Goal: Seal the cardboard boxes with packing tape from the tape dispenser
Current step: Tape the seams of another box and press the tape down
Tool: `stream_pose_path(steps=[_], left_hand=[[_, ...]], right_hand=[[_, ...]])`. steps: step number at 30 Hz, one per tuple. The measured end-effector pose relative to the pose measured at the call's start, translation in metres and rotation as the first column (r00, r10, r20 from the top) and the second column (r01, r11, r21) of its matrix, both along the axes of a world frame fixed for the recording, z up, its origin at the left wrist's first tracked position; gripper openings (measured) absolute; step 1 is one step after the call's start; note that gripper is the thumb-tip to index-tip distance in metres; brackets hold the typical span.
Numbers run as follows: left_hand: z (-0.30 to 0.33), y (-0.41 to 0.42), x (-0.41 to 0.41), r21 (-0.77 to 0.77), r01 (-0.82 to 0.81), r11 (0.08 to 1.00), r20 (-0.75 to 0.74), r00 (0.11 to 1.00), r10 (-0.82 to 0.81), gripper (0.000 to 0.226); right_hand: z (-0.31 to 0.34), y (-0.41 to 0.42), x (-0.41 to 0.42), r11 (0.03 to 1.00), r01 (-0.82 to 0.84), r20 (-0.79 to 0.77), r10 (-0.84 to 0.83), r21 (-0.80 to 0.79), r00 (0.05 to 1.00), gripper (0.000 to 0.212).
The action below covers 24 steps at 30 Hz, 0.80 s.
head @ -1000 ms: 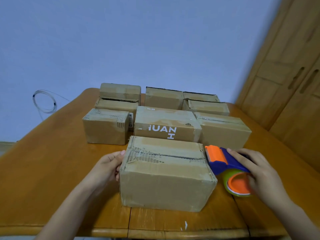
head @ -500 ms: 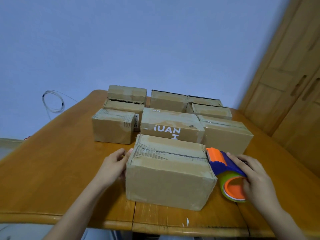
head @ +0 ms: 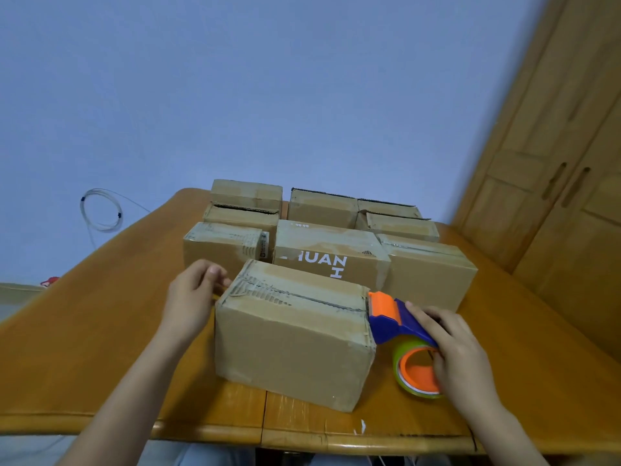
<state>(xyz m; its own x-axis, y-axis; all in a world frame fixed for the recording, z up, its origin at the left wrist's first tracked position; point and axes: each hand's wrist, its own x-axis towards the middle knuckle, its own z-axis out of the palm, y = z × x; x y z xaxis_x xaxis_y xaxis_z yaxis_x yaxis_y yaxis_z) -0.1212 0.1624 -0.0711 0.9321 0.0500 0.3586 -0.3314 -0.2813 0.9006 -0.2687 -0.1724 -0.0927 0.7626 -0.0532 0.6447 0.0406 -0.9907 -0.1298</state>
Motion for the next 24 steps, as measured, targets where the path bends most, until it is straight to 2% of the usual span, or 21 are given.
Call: stream_pose_path(steps=[3, 4, 6, 8, 10, 12, 14, 16, 20, 24], left_hand=[[0.025, 0.000, -0.019, 0.192, -0.214, 0.958, 0.251, 0.954, 0.163, 0.023], [0.035, -0.006, -0.028, 0.256, -0.232, 0.938, 0.325, 0.935, 0.142, 0.023], [0.054, -0.030, -0.048, 0.416, -0.132, 0.900, 0.363, 0.931, -0.032, 0.031], [0.061, -0.063, -0.056, 0.637, -0.001, 0.771, 0.290, 0.927, -0.239, 0.042], [0.059, -0.093, -0.050, 0.803, 0.124, 0.583, 0.137, 0.913, -0.383, 0.050], [0.052, -0.108, -0.040, 0.868, 0.290, 0.403, -0.095, 0.894, -0.437, 0.051], [0.044, -0.112, -0.032, 0.878, 0.372, 0.302, -0.225, 0.877, -0.426, 0.051], [0.041, -0.111, -0.028, 0.897, 0.358, 0.258, -0.227, 0.875, -0.427, 0.050], [0.041, -0.111, -0.028, 0.892, 0.370, 0.259, -0.235, 0.871, -0.432, 0.050], [0.041, -0.110, -0.027, 0.889, 0.387, 0.244, -0.255, 0.862, -0.438, 0.051]], right_hand=[[-0.002, 0.012, 0.000, 1.000, 0.010, -0.002, -0.010, 0.017, 1.000, 0.089], [-0.003, 0.017, -0.001, 0.999, 0.010, -0.002, -0.010, 0.032, 1.000, 0.090], [-0.005, 0.027, -0.002, 0.998, 0.009, 0.000, -0.009, 0.068, 1.000, 0.094], [-0.007, 0.037, -0.002, 0.997, 0.007, -0.014, -0.006, 0.073, 1.000, 0.102], [-0.007, 0.042, -0.001, 0.997, -0.022, -0.018, 0.023, 0.069, 1.000, 0.108], [-0.008, 0.046, -0.003, 0.990, -0.041, -0.036, 0.046, 0.135, 0.998, 0.104], [-0.009, 0.047, -0.007, 0.980, -0.075, -0.100, 0.095, 0.183, 0.990, 0.095], [-0.011, 0.045, -0.009, 0.979, -0.092, -0.130, 0.116, 0.180, 0.985, 0.094], [-0.011, 0.042, -0.012, 0.993, -0.076, -0.090, 0.084, 0.089, 0.992, 0.098], [-0.010, 0.037, -0.016, 1.000, -0.027, -0.132, 0.026, -0.006, 0.991, 0.114]])
